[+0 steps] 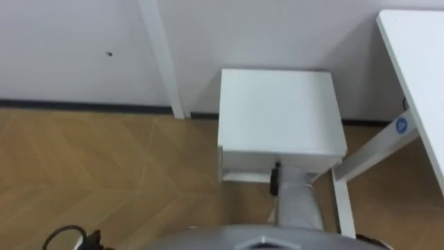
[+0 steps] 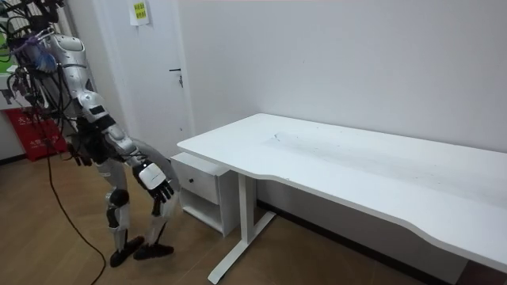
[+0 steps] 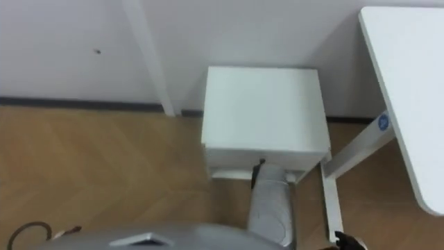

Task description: Put apple and close drawer

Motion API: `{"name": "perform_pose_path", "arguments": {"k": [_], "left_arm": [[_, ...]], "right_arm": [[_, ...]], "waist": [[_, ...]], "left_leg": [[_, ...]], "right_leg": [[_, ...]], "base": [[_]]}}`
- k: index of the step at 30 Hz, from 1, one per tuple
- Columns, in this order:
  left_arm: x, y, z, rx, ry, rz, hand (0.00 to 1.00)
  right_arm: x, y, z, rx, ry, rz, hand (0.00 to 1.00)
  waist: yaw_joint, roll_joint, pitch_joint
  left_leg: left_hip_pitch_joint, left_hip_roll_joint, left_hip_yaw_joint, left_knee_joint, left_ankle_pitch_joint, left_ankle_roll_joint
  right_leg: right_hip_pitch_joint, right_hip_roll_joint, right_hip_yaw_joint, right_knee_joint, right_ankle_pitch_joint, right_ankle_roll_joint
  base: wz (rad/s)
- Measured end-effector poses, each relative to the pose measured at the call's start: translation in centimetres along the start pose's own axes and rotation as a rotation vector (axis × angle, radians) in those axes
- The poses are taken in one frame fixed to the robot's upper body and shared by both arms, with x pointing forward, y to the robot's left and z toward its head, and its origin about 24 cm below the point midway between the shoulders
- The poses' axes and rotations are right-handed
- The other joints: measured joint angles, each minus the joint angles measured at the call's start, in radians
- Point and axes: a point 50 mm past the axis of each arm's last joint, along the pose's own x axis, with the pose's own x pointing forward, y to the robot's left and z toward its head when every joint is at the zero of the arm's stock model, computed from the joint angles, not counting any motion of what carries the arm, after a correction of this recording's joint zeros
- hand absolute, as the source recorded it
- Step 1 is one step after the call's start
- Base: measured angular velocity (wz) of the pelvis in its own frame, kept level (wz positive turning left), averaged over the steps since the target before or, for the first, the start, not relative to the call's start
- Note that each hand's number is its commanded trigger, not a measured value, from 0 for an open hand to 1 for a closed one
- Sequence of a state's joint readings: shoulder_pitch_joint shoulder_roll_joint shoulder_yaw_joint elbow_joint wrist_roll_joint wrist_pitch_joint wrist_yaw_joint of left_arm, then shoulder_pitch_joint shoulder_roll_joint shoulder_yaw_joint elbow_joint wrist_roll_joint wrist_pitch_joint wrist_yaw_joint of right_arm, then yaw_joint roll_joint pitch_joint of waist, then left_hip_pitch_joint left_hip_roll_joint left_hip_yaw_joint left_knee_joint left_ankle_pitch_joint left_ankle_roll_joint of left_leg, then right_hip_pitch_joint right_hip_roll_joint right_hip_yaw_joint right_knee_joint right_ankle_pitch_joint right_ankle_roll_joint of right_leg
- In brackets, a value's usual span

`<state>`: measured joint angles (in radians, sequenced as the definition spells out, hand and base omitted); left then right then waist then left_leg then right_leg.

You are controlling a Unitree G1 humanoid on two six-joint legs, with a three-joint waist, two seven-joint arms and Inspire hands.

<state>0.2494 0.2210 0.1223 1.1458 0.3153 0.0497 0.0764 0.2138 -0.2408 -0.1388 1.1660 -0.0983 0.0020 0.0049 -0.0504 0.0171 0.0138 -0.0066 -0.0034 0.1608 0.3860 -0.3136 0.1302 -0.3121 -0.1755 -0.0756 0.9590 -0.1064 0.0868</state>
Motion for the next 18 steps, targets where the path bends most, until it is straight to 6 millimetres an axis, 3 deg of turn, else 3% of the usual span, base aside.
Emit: {"name": "perform_pose_path", "arguments": {"k": [1,3,6,8,12,18], "left_arm": [[0.0,0.0,-0.1,0.0,0.007,0.0,0.0],[0.0,0.1,0.1,-0.002,0.009,0.01,0.0],[0.2,0.3,1.2,-0.012,-0.022,0.018,0.0],[0.3,0.3,2.1,-0.019,-0.055,0.02,0.0],[0.3,0.5,4.5,-0.046,-0.146,0.049,0.0],[0.2,0.2,5.7,-0.068,-0.185,0.046,0.0]], "right_arm": [[0.0,0.0,0.0,0.005,0.001,-0.003,0.0],[0.1,0.3,0.2,0.011,0.0,0.0,0.0],[0.4,0.8,2.2,0.043,-0.044,0.008,0.0],[0.5,0.8,3.1,0.065,-0.079,0.007,0.0],[0.6,1.5,4.9,0.096,-0.138,0.027,0.0],[0.5,2.6,4.0,0.11,-0.108,0.071,0.0]], "waist": [[0.007,-0.007,0.0],[0.033,-0.031,-0.0087],[0.058,-0.076,-0.0073],[0.057,-0.082,-0.0085],[0.053,-0.071,-0.0112],[0.05,-0.062,-0.0124]], "left_leg": [[0.0,-0.001,0.001,-0.007,0.002,-0.002],[0.002,-0.007,0.004,-0.055,0.033,-0.004],[-0.003,-0.009,0.019,-0.081,0.049,-0.017],[0.0,-0.004,0.019,-0.079,0.042,-0.03],[0.003,0.009,0.018,-0.099,0.047,-0.051],[0.018,0.012,0.02,-0.132,0.057,-0.064]], "right_leg": [[0.053,0.009,-0.008,-0.109,-0.007,0.004],[0.233,0.054,-0.026,-0.478,-0.029,0.003],[0.354,0.08,-0.031,-0.763,-0.014,-0.004],[0.382,0.088,-0.041,-0.813,-0.009,-0.003],[0.384,0.102,-0.07,-0.823,-0.01,-0.004],[0.382,0.108,-0.081,-0.824,-0.017,-0.015]], "base": [[-0.22],[-0.12],[-0.2],[-0.06],[-0.01],[-0.02]]}}
